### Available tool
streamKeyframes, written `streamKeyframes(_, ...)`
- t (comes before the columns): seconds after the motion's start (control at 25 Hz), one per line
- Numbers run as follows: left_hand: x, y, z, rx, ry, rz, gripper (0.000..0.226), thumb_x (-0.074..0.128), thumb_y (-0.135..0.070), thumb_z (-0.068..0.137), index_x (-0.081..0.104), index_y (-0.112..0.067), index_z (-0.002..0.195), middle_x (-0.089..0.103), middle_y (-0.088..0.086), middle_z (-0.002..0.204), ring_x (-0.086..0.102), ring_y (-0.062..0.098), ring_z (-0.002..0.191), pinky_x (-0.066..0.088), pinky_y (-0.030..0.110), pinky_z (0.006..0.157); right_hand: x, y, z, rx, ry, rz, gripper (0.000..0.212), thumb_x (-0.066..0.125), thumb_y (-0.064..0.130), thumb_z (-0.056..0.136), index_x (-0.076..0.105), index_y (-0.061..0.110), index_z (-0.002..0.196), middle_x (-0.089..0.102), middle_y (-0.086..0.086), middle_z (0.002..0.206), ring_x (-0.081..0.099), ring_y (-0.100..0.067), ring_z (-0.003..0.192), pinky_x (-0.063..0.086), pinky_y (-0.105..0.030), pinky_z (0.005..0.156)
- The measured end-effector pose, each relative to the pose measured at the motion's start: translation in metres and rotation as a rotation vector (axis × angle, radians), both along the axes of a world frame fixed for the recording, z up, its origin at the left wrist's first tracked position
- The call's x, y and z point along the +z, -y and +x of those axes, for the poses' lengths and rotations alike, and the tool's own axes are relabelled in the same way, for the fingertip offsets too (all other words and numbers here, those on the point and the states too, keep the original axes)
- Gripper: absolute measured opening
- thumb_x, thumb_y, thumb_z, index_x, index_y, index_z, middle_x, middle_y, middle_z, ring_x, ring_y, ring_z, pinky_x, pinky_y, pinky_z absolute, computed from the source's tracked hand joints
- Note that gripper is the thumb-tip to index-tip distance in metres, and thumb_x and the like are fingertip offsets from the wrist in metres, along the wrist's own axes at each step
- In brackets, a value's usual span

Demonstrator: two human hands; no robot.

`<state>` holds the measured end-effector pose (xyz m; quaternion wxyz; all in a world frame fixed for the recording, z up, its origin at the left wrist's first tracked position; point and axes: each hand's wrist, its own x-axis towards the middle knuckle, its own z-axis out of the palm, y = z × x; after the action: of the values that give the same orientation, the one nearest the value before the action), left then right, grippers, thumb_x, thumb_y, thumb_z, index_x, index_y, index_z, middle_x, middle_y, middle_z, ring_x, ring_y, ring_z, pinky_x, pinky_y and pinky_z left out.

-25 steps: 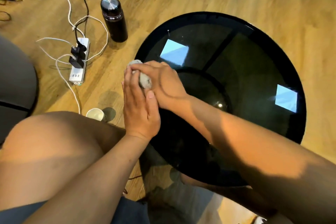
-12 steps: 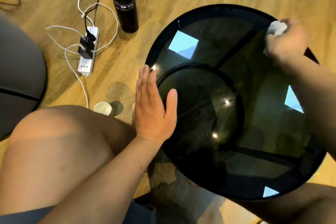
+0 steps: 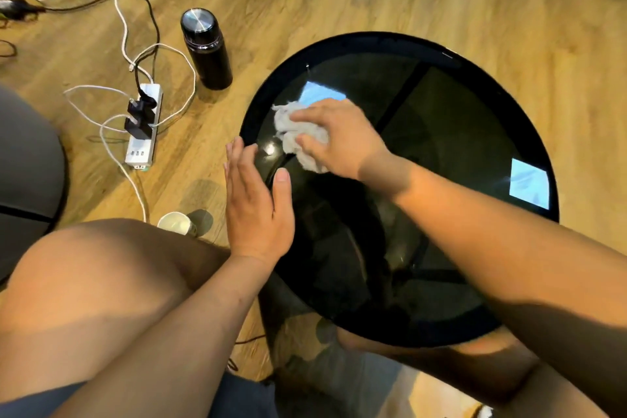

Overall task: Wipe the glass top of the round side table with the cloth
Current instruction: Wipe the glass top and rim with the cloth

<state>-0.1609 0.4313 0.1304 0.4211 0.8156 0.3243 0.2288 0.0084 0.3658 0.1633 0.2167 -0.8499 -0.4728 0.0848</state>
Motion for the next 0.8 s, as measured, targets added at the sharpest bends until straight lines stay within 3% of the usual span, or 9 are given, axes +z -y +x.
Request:
streamKeyframes(0.12, -0.001, 0.0, 0.0, -0.012, -0.031, 0.012, 0.058, 0.031, -0.042, 0.095, 0.032, -0.008, 0.143, 0.022, 0.015, 0.161, 0.012, 0.023, 0.152, 0.019, 0.05, 0.121, 0.002, 0.102, 0.066, -0.354, 0.132, -0.066, 0.045, 0.056, 0.033, 0.08, 0.067, 0.017, 0.12, 0.067, -0.017, 0.117, 0.059, -0.034, 0.112, 0.037, -0.028, 0.099)
streamKeyframes(0.24, -0.004, 0.0, 0.0, -0.012, -0.064, 0.04, 0.06, 0.032, -0.044, 0.095, 0.033, -0.008, 0.143, 0.022, 0.011, 0.162, 0.009, 0.019, 0.152, 0.014, 0.046, 0.123, 0.007, 0.161, 0.129, -0.65, 0.147, -0.212, 0.049, 0.048, 0.036, 0.083, 0.059, 0.017, 0.126, 0.066, -0.025, 0.111, 0.061, -0.04, 0.102, 0.047, -0.039, 0.093)
streamKeyframes(0.28, -0.005, 0.0, 0.0, -0.004, -0.074, 0.037, 0.061, 0.031, -0.045, 0.095, 0.033, -0.009, 0.144, 0.022, 0.009, 0.162, 0.009, 0.017, 0.152, 0.015, 0.046, 0.123, 0.007, 0.159, 0.147, -0.722, 0.106, -0.201, 0.048, 0.046, 0.036, 0.083, 0.058, 0.017, 0.125, 0.068, -0.025, 0.107, 0.064, -0.038, 0.092, 0.053, -0.037, 0.081)
streamKeyframes(0.36, -0.006, 0.0, 0.001, 0.003, -0.079, 0.028, 0.062, 0.031, -0.047, 0.095, 0.032, -0.011, 0.145, 0.022, 0.007, 0.162, 0.009, 0.015, 0.152, 0.018, 0.048, 0.122, 0.003, 0.128, 0.176, -0.851, 0.054, -0.137, 0.047, 0.042, 0.038, 0.082, 0.058, 0.02, 0.123, 0.07, -0.018, 0.104, 0.065, -0.029, 0.082, 0.05, -0.026, 0.059)
streamKeyframes(0.44, -0.005, -0.001, 0.001, -0.001, -0.065, 0.015, 0.062, 0.031, -0.047, 0.095, 0.032, -0.012, 0.146, 0.023, 0.006, 0.162, 0.009, 0.015, 0.152, 0.02, 0.049, 0.121, -0.001, 0.077, 0.191, -0.897, -0.007, -0.093, 0.047, 0.042, 0.04, 0.086, 0.057, 0.022, 0.127, 0.069, -0.011, 0.096, 0.068, -0.026, 0.082, 0.05, -0.026, 0.06)
streamKeyframes(0.56, -0.004, -0.002, 0.002, -0.002, -0.062, 0.008, 0.062, 0.031, -0.047, 0.095, 0.032, -0.012, 0.147, 0.024, 0.006, 0.162, 0.011, 0.015, 0.152, 0.018, 0.047, 0.122, 0.003, -0.009, 0.167, -0.709, -0.09, -0.039, 0.053, 0.048, 0.054, 0.079, 0.056, 0.032, 0.126, 0.073, -0.009, 0.095, 0.072, -0.03, 0.079, 0.057, -0.025, 0.054)
streamKeyframes(0.6, -0.004, -0.002, 0.002, -0.003, -0.063, 0.014, 0.062, 0.031, -0.046, 0.095, 0.033, -0.011, 0.146, 0.026, 0.006, 0.161, 0.012, 0.016, 0.152, 0.018, 0.047, 0.122, 0.001, -0.032, 0.15, -0.59, -0.047, -0.039, 0.053, 0.051, 0.056, 0.079, 0.057, 0.034, 0.127, 0.073, -0.009, 0.105, 0.071, -0.031, 0.091, 0.059, -0.029, 0.069)
streamKeyframes(0.68, -0.003, -0.002, 0.002, -0.008, -0.059, 0.028, 0.061, 0.031, -0.045, 0.096, 0.035, -0.009, 0.145, 0.028, 0.008, 0.16, 0.014, 0.018, 0.152, 0.018, 0.046, 0.122, 0.003, -0.064, 0.107, -0.379, 0.036, -0.058, 0.049, 0.059, 0.05, 0.082, 0.06, 0.034, 0.129, 0.066, -0.006, 0.125, 0.062, -0.027, 0.115, 0.049, -0.031, 0.096)
streamKeyframes(0.8, -0.001, -0.002, 0.002, -0.008, -0.043, 0.017, 0.061, 0.029, -0.044, 0.096, 0.035, -0.007, 0.145, 0.029, 0.01, 0.159, 0.015, 0.02, 0.151, 0.019, 0.047, 0.122, 0.002, -0.062, 0.032, -0.112, -0.047, -0.005, 0.045, 0.062, 0.048, 0.081, 0.064, 0.035, 0.124, 0.064, -0.003, 0.127, 0.06, -0.024, 0.116, 0.045, -0.035, 0.101)
